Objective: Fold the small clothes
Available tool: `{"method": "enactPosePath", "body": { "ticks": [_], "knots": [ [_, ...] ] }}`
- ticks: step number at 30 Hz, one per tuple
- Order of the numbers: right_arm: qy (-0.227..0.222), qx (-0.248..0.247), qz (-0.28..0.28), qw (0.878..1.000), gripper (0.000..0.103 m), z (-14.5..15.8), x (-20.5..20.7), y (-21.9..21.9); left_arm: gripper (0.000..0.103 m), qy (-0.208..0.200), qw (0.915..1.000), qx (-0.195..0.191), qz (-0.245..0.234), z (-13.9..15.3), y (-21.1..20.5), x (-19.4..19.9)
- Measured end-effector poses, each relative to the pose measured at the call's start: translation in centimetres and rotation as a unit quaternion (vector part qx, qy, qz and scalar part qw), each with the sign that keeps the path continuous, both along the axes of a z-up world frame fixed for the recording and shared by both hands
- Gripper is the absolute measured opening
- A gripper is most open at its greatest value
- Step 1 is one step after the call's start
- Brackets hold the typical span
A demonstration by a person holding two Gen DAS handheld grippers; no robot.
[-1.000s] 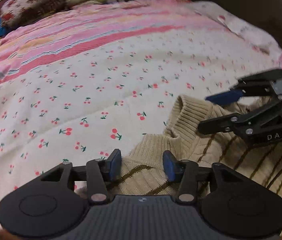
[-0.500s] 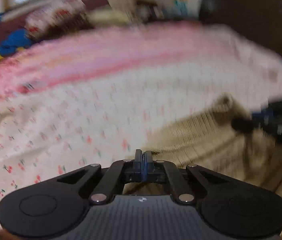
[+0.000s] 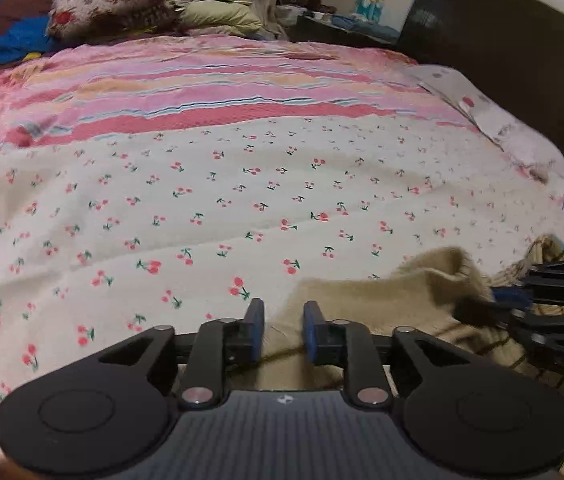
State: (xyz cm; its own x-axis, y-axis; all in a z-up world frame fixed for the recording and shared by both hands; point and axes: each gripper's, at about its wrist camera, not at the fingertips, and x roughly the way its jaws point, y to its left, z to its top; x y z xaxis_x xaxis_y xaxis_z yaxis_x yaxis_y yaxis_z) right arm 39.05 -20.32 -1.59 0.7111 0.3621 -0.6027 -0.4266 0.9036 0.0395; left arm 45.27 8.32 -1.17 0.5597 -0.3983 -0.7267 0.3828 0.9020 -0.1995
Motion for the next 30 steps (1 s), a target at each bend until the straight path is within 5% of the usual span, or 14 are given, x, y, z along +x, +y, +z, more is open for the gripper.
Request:
{"method": "enactPosePath", "body": {
  "ticks": [3, 6, 9, 11, 16, 22, 30],
  "knots": [
    [-0.009, -0.005, 0.016, 1.000, 0.009, -0.3, -1.5, 0.2, 0.042, 0.021, 0.9992, 0.001, -0.035, -0.3, -0.8, 0.1],
    [-0.014, -0.016, 0.030, 0.999, 0.009, -0.9, -2.9, 0.6, 0.062, 0.025, 0.9959, 0.019, -0.085, -0.5, -1.9, -0.2],
    [-0.019, -0.027, 0.039, 0.999, 0.009, -1.3, -3.7, 0.5, 0.063, 0.024, 0.9895, 0.076, -0.121, -0.9, -3.5, -0.9],
    [-0.021, -0.026, 0.043, 0.999, 0.009, -1.5, -4.0, 0.4, 0.059, 0.027, 0.9886, 0.085, -0.121, -1.0, -3.8, -1.0],
    [-0.036, -0.040, 0.056, 0.997, 0.009, -1.4, -4.7, 0.7, 0.025, 0.026, 0.9926, 0.067, -0.098, -0.3, -2.8, -2.6],
    [-0.046, -0.060, 0.068, 0.995, 0.009, -1.7, -6.0, 0.9, 0.020, -0.002, 0.9957, 0.052, -0.077, 0.0, -2.1, -4.5],
    [-0.117, -0.070, 0.017, 0.990, 0.007, 1.7, -2.5, 2.3, 0.018, -0.090, 0.9956, 0.022, 0.017, 2.4, -1.1, -3.2]
  ]
}}
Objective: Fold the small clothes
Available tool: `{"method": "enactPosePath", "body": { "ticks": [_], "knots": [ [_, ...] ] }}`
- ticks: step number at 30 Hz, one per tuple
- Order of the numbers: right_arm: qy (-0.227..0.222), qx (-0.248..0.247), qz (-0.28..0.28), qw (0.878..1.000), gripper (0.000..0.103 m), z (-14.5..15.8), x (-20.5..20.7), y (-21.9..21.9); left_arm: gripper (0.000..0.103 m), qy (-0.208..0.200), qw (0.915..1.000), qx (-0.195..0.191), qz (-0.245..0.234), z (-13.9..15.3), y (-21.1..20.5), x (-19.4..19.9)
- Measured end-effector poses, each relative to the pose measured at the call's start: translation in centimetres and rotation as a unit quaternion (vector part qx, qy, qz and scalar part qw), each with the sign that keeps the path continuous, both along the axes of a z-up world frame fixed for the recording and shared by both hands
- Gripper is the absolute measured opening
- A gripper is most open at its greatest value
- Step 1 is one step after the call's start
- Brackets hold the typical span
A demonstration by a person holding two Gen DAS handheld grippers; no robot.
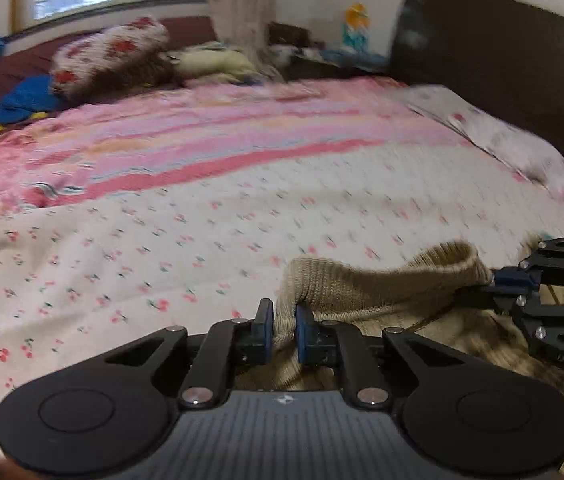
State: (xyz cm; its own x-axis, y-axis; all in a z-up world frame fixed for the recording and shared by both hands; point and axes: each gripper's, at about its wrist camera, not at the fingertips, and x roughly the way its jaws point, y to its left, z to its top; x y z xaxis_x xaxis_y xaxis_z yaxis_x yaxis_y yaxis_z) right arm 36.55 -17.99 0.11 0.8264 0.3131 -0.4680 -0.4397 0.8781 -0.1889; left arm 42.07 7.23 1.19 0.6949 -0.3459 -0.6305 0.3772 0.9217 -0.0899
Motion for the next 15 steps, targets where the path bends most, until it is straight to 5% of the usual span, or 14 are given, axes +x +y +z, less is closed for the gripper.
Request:
{"method": "enactPosePath", "body": {
  "ticks": [7, 15],
  "knots": [
    [0.068, -0.054, -0.044, 0.995, 0.008, -4.7, 6.5, 2.3, 0.025, 0.012, 0.9939, 0.074, 0.081, -4.6, -0.8, 2.4],
    [0.050, 0.034, -0.076, 0.995, 0.021, -1.7, 2.4, -0.6, 0.035, -0.023, 0.9917, 0.075, 0.102, -1.8, 0.8, -1.1]
  ]
}}
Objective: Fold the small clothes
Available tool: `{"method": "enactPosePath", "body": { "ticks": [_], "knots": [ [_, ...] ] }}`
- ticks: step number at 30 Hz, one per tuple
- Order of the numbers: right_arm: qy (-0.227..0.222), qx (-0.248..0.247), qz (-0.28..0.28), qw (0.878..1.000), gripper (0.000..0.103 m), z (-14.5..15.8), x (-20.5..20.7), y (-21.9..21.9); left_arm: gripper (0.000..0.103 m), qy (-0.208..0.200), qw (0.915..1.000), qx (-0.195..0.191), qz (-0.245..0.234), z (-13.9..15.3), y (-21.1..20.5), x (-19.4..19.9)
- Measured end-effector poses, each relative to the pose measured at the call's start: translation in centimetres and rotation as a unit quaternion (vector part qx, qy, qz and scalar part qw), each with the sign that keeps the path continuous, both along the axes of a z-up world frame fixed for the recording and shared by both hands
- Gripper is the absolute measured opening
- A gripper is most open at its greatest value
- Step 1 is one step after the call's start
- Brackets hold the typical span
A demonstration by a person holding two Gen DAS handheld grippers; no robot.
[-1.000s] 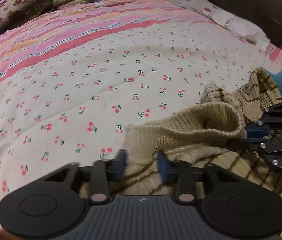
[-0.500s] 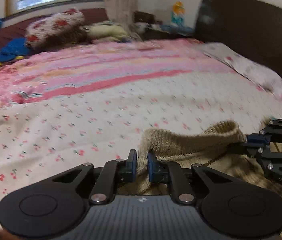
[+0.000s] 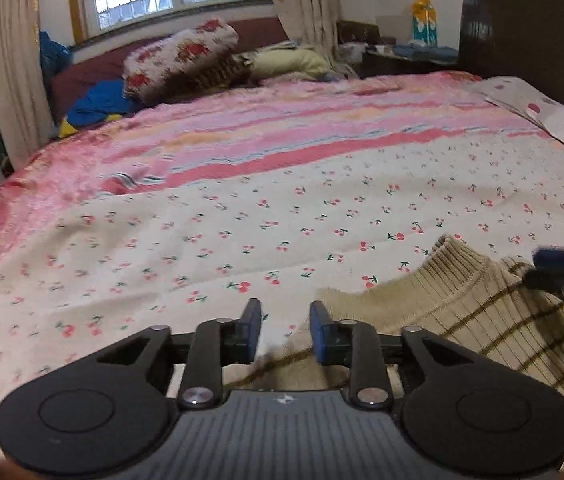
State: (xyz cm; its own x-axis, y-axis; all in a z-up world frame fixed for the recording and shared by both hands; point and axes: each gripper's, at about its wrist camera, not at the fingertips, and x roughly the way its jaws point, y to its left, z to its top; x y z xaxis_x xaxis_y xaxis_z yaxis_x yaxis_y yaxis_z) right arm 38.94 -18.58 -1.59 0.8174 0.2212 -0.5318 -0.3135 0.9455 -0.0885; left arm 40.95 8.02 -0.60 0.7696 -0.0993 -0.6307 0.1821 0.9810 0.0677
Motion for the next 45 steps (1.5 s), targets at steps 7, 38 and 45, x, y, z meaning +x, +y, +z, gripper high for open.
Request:
{"method": "enactPosePath", "body": {
  "ticks": [7, 38, 45],
  "knots": [
    [0.047, 0.042, 0.012, 0.998, 0.024, 0.2, -6.3, -1.7, 0.035, 0.052, 0.9980, -0.025, -0.025, 0.2, 1.1, -10.0],
    [0.077, -0.164, 0.304, 0.935, 0.050, -0.5, -30.8, 3.0, 0.046, 0.086, 0.9716, 0.064, -0.211, -0.3, -5.4, -38.6],
    [0.107, -0.168, 0.305, 0.931, 0.019, -1.6, -30.1, 3.4, 0.040, 0.096, 0.9687, 0.083, -0.213, -3.2, -6.4, -36.8]
  ]
}}
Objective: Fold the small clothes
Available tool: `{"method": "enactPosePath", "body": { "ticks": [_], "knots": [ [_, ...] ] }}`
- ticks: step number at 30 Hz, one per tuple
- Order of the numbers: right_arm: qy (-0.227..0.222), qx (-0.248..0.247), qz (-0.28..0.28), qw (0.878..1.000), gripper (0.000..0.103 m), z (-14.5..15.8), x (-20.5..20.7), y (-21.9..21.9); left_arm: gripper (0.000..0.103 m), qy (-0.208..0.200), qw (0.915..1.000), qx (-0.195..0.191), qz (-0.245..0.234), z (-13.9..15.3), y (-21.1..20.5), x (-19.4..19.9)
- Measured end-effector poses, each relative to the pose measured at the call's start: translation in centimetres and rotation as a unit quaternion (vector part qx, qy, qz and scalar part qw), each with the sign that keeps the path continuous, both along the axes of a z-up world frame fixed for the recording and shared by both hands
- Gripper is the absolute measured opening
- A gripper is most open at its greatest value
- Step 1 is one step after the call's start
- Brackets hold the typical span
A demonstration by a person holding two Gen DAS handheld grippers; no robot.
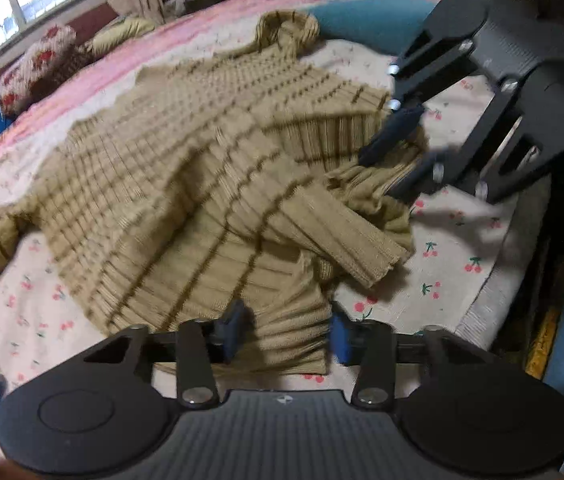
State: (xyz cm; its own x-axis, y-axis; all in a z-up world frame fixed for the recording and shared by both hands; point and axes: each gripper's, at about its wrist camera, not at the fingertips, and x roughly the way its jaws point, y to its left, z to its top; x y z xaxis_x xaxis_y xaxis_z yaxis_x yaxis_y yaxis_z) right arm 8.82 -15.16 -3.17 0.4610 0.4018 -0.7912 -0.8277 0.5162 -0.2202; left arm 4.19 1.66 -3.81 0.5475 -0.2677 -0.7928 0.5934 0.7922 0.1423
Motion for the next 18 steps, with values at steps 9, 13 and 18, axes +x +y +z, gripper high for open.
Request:
{"method": "enactPosePath", "body": {
  "ticks": [9, 13, 18],
  "knots": [
    [0.035, 0.032, -0.067, 0.997, 0.007, 5.5, -3.0, -4.1, 0.012, 0.041, 0.9884, -0.115, 0.091, 5.9, 5.4, -0.6],
    [0.041, 0.014, -0.091, 0.995, 0.005, 8.0, -5.6, -6.8, 0.012, 0.048, 0.9827, -0.127, 0.126, 7.5, 8.1, -2.6],
    [0.065, -0.031, -0.109, 0.991, 0.004, 4.7, -5.8, -7.0, 0.011, 0.082, 0.9807, -0.104, 0.144, 4.0, 7.4, -2.5]
  ]
}}
